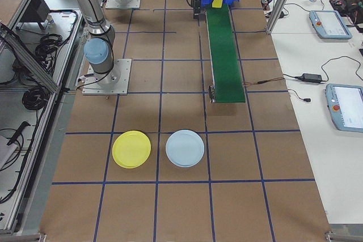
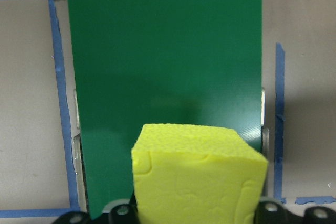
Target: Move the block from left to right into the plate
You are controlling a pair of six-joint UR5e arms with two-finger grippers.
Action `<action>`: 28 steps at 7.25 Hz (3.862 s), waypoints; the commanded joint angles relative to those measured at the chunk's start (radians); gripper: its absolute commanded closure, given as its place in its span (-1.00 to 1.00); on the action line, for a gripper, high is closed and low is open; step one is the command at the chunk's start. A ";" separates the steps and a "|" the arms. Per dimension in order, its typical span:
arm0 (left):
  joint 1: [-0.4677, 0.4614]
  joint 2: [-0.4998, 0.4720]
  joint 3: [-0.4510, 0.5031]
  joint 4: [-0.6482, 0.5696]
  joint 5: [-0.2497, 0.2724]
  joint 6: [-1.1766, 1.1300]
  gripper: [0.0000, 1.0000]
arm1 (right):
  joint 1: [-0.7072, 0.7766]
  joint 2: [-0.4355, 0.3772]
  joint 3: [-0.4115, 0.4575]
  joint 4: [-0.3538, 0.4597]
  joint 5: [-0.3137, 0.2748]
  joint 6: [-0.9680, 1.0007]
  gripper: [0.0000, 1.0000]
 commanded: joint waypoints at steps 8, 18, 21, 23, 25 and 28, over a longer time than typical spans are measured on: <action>0.246 0.216 -0.091 -0.092 0.000 -0.264 -0.80 | 0.000 0.000 0.000 0.000 -0.002 0.000 -1.00; 0.302 0.127 -0.265 0.000 -0.041 -0.861 -0.99 | 0.002 0.000 0.002 0.000 0.000 0.000 -1.00; 0.320 0.116 -0.275 0.014 -0.041 -0.862 -0.99 | 0.000 -0.001 0.000 0.000 0.000 0.000 -1.00; 0.320 0.109 -0.278 0.014 -0.043 -0.862 -0.98 | 0.000 0.000 0.000 0.000 0.000 0.000 -1.00; 0.320 0.094 -0.280 0.016 -0.043 -0.862 -0.69 | 0.000 0.000 0.000 0.000 0.000 0.000 -1.00; 0.320 0.093 -0.253 0.013 -0.040 -0.861 0.14 | 0.000 -0.001 0.000 0.000 0.000 0.000 -1.00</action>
